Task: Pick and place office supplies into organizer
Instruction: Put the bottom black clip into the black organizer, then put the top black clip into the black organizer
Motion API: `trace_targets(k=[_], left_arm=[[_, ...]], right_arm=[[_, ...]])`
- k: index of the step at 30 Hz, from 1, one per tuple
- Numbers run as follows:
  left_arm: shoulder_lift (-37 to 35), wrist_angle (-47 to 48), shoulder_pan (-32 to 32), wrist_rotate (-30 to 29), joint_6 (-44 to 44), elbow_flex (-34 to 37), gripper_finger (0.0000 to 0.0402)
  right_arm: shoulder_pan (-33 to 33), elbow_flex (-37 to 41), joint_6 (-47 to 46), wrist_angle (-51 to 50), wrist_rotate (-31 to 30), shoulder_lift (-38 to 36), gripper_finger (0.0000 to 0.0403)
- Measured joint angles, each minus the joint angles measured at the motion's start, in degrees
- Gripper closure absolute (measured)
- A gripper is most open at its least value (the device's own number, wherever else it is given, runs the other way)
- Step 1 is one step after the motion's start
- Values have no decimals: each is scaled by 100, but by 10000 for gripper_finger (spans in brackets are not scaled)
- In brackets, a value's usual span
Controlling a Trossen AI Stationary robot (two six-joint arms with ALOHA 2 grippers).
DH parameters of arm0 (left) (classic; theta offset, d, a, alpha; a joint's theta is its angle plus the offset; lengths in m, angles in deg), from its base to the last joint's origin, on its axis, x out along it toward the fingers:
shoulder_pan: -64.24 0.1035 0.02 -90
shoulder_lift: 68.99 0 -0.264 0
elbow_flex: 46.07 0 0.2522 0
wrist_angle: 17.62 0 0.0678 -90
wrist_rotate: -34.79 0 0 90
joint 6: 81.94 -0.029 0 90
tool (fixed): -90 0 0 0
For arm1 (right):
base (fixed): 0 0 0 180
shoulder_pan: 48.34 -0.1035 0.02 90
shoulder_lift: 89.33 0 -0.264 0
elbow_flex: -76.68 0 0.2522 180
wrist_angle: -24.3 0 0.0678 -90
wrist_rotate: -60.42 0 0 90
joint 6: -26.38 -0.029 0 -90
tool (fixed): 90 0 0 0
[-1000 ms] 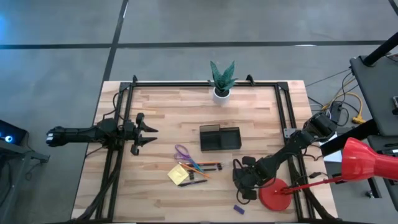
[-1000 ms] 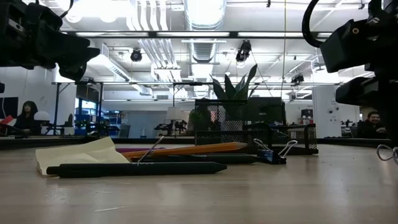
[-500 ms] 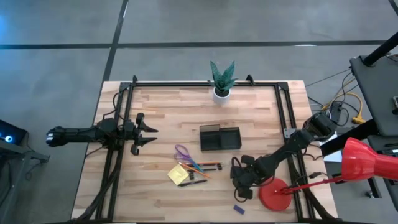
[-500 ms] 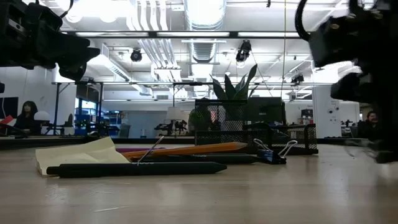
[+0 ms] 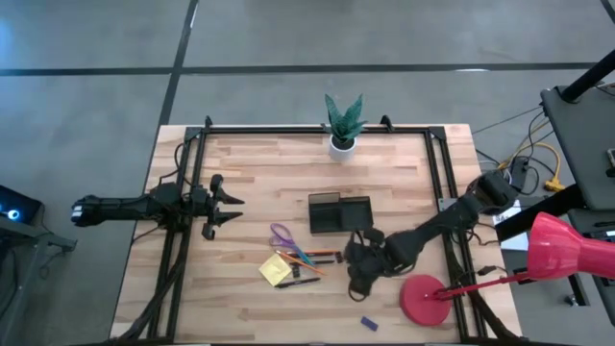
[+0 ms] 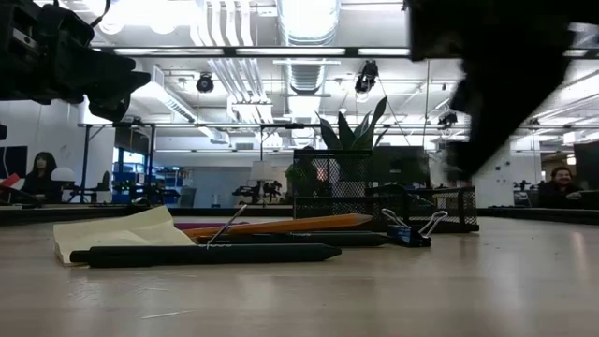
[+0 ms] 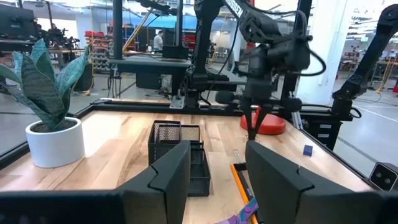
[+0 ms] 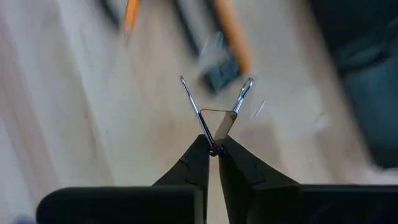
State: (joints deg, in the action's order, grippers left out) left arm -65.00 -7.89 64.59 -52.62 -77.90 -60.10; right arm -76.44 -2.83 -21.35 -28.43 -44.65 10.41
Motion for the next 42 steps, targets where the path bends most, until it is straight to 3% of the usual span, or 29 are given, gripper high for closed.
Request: trace_targets(k=[7, 14, 20, 27, 36, 42], left_arm=[[11, 0, 1, 0, 1, 0, 261], [11, 0, -1, 0, 1, 0, 261], [11, -1, -1, 2, 0, 0, 261], [1, -6, 0, 2, -1, 0, 261], [2, 0, 0, 1, 0, 0, 261], [0, -1, 0, 1, 0, 0, 261]], right_arm=[[944, -163, 151, 295, -359, -1, 389], [1786, -266, 101, 548, 272, 66, 390], [2136, -488, 166, 535, 761, 439, 390], [2257, -1002, 141, 520, 763, 1058, 386], [2182, -1692, 143, 226, 625, 1412, 295], [2013, -1954, 303, -561, 481, 1320, 242]])
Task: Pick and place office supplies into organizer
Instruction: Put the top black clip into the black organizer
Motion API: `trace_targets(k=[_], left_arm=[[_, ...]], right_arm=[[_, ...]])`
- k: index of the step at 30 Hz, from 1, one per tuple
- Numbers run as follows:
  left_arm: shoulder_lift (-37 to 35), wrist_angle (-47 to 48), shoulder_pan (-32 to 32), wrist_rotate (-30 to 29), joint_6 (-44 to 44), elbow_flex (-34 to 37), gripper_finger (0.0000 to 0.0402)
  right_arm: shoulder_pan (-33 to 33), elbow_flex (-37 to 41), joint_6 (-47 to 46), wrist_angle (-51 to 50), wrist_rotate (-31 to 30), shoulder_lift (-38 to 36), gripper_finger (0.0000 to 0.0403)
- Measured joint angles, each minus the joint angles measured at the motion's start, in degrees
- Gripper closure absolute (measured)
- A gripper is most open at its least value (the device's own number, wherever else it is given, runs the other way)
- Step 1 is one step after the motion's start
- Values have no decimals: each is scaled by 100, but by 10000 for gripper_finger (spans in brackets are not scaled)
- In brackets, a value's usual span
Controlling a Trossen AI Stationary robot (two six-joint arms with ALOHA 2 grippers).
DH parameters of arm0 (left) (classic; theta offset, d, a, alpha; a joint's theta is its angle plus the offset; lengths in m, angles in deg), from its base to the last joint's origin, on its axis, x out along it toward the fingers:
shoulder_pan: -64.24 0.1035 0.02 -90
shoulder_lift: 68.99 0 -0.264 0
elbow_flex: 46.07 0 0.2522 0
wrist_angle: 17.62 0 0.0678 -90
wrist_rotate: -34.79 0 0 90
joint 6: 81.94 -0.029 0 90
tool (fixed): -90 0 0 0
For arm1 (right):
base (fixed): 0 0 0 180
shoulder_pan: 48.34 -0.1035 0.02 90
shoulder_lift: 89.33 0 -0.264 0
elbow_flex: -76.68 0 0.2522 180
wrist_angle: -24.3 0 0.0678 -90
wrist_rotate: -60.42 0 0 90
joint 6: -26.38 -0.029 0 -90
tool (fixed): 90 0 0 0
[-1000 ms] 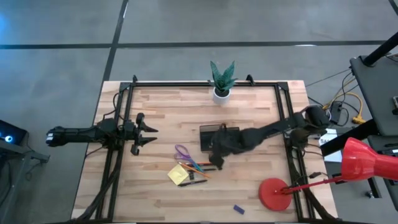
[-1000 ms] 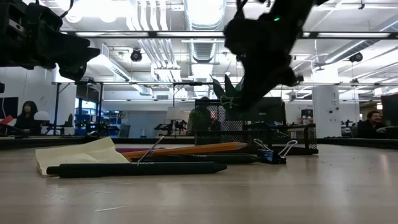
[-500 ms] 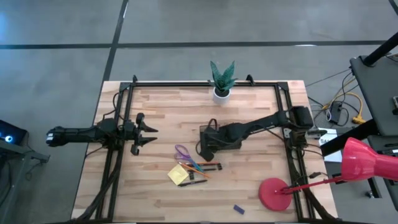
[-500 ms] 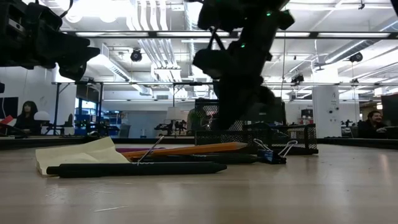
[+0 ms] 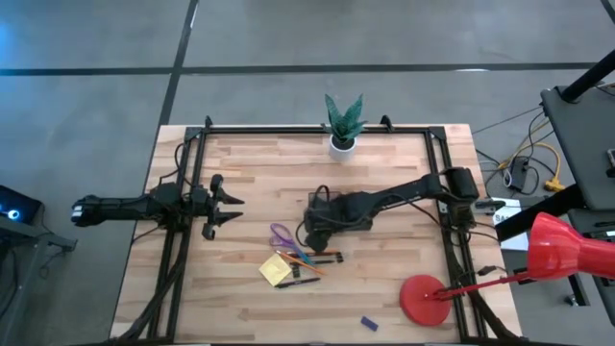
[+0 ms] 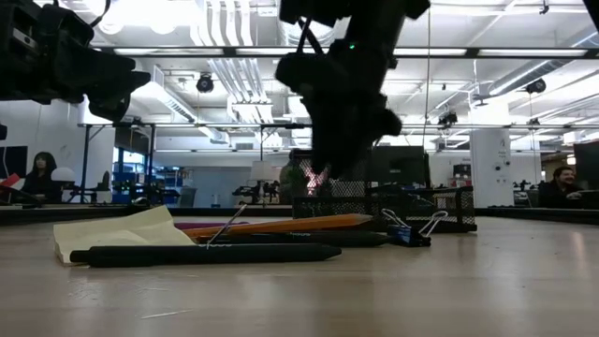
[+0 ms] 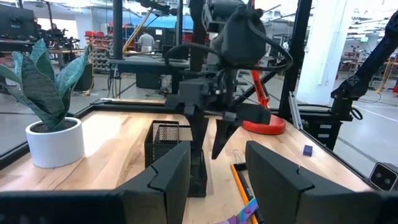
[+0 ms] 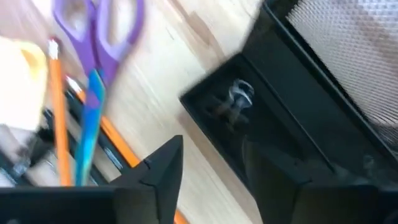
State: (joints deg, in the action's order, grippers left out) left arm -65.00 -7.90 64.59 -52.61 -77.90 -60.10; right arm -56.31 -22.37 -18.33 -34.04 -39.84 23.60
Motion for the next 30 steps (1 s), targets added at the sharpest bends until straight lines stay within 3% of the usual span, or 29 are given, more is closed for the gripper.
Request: trace_targets(k=[7, 10, 20, 25, 30], left_arm=[[4, 1, 0, 1, -1, 0, 261], [0, -1, 0, 9, 0, 0, 261], [0, 3, -1, 23, -1, 0, 261], [0, 1, -1, 23, -1, 0, 261], [3, 1, -1, 23, -1, 0, 261]], right_arm=[[-309, -135, 49, -706, 123, -5, 235], [-551, -138, 419, -714, 440, -5, 236], [-1299, -134, 1677, -741, 435, 98, 223], [-1314, -123, 1531, -752, 377, 254, 212], [-1303, -119, 1095, -755, -169, 307, 207]])
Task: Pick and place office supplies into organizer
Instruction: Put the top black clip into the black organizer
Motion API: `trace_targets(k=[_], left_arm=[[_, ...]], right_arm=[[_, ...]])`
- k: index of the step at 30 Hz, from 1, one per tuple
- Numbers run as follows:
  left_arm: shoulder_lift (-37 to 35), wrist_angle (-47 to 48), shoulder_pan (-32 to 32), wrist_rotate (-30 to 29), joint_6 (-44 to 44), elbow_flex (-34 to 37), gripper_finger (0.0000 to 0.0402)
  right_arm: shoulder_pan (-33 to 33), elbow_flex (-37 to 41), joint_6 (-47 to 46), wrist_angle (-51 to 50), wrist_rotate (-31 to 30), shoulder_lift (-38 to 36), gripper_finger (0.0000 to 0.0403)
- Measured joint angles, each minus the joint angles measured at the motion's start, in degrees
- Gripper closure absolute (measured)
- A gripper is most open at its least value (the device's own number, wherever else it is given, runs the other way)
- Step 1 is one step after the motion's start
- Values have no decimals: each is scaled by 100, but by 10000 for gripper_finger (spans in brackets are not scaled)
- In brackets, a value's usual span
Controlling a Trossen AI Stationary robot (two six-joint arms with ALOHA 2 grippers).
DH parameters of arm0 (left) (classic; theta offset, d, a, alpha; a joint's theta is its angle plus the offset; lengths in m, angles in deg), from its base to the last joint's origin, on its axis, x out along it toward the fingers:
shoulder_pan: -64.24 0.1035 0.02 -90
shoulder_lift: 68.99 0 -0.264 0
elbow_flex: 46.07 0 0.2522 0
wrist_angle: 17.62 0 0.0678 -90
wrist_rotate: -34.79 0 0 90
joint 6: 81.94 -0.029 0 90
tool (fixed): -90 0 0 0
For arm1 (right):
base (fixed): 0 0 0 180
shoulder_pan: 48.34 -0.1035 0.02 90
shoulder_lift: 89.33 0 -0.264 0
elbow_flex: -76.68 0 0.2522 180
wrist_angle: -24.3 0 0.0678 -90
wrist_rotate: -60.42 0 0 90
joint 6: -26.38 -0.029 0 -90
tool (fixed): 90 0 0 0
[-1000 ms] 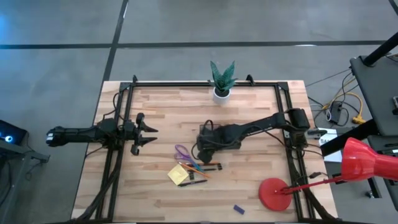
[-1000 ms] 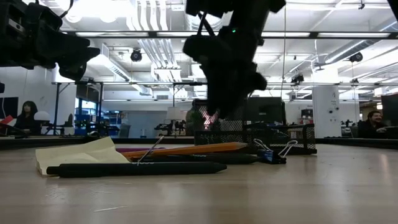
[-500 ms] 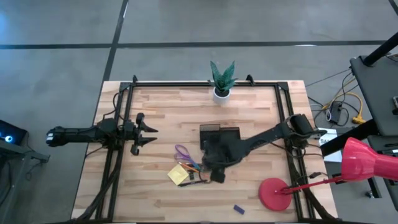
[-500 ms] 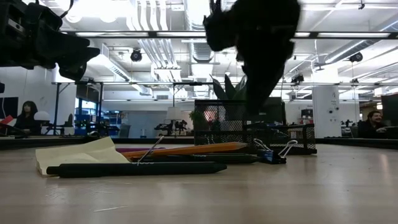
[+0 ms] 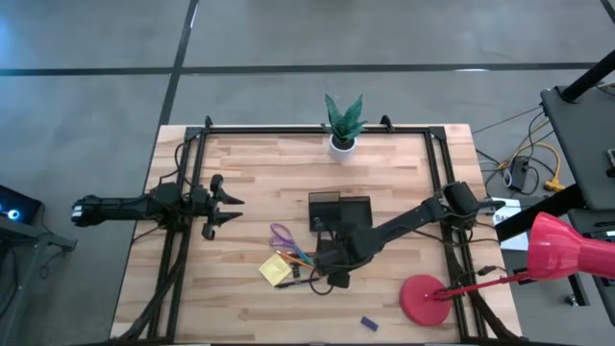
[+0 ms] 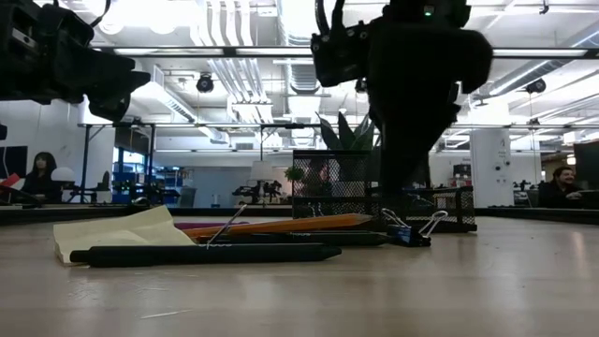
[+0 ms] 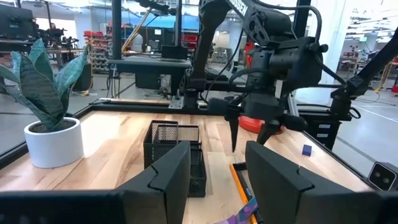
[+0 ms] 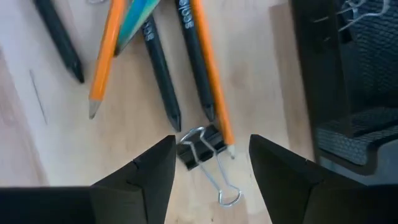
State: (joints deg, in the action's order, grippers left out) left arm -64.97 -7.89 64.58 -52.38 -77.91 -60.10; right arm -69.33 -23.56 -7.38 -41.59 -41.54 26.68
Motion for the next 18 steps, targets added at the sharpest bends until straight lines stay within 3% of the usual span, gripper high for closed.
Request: trace_targets(k=[14, 18], left_arm=[[8, 0, 2, -2, -1, 0, 261], [8, 0, 2, -2, 1, 0, 261]], right_arm=[[-214, 321, -380, 610, -30, -2, 207], [-214, 402, -400, 628, -435, -2, 207]])
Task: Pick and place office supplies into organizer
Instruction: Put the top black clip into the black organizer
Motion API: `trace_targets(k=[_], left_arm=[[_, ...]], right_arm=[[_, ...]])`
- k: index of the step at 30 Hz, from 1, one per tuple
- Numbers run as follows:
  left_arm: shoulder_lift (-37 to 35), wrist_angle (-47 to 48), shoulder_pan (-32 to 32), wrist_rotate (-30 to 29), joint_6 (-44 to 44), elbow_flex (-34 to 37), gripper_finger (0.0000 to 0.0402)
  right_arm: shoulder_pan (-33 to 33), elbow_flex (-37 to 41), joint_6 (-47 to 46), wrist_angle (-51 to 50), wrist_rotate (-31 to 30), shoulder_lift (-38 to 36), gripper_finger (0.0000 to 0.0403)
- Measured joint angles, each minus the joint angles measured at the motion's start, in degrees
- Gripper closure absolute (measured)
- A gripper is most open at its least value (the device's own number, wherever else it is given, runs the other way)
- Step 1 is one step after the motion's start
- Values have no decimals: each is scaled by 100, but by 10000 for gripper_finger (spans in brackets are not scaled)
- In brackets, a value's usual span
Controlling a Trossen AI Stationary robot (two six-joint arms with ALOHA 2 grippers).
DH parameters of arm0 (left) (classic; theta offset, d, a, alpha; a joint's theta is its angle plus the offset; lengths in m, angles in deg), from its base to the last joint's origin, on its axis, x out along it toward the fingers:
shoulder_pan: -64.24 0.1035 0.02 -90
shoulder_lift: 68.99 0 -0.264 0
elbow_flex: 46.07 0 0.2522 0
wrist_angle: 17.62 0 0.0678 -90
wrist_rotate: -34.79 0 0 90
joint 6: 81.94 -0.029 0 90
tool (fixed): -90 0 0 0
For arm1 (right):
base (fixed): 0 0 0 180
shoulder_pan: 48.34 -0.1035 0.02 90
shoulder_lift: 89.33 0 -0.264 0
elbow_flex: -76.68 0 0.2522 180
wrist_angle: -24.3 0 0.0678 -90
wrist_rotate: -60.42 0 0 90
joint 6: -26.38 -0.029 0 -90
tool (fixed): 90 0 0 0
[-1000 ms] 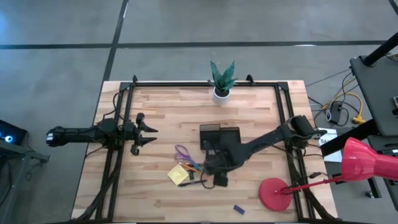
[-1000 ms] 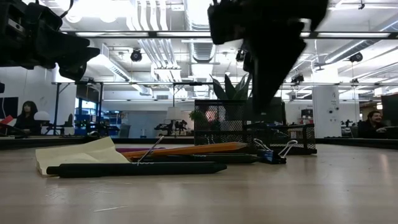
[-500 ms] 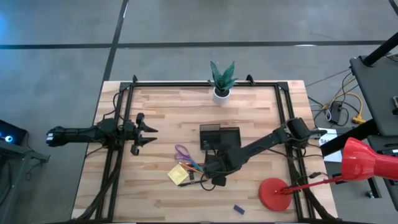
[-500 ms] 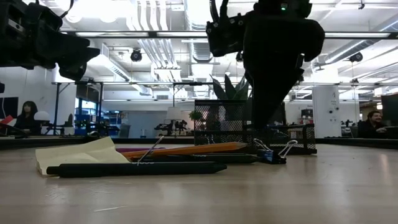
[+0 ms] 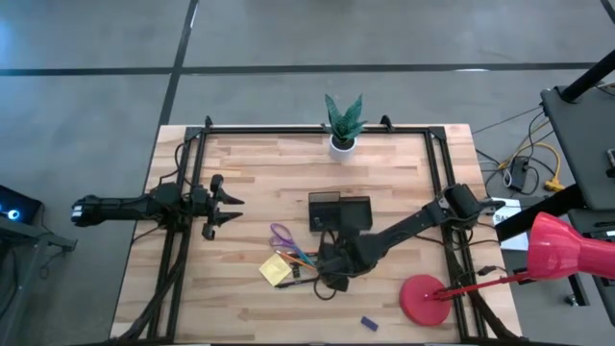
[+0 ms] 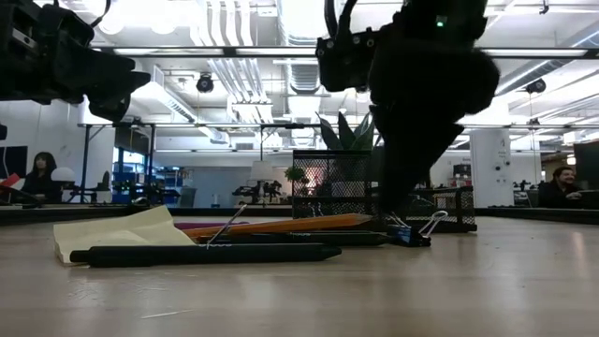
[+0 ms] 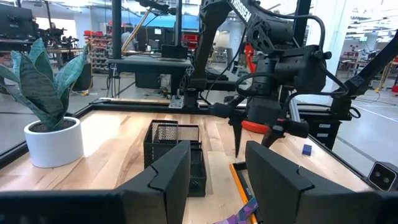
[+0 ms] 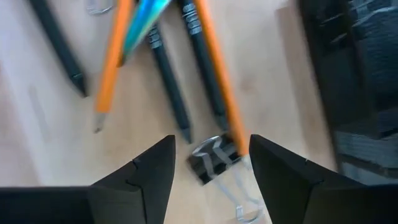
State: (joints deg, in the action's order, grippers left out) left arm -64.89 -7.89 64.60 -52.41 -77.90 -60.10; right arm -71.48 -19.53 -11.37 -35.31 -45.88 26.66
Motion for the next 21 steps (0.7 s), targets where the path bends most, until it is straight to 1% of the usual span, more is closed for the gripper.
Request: trace_targets(k=[2, 12, 15, 21], left_arm=[[0, 0, -2, 0, -1, 0, 261], [-4, 0, -1, 0, 1, 0, 261], [-11, 0, 0, 0, -1, 0, 261], [-9, 0, -1, 0, 0, 0, 261]], right_arm=[[1, 46, 20, -1, -66, 0, 207], [0, 243, 43, 253, 5, 48, 212], [0, 265, 43, 279, 7, 48, 228], [-12, 351, 43, 302, 83, 48, 271]])
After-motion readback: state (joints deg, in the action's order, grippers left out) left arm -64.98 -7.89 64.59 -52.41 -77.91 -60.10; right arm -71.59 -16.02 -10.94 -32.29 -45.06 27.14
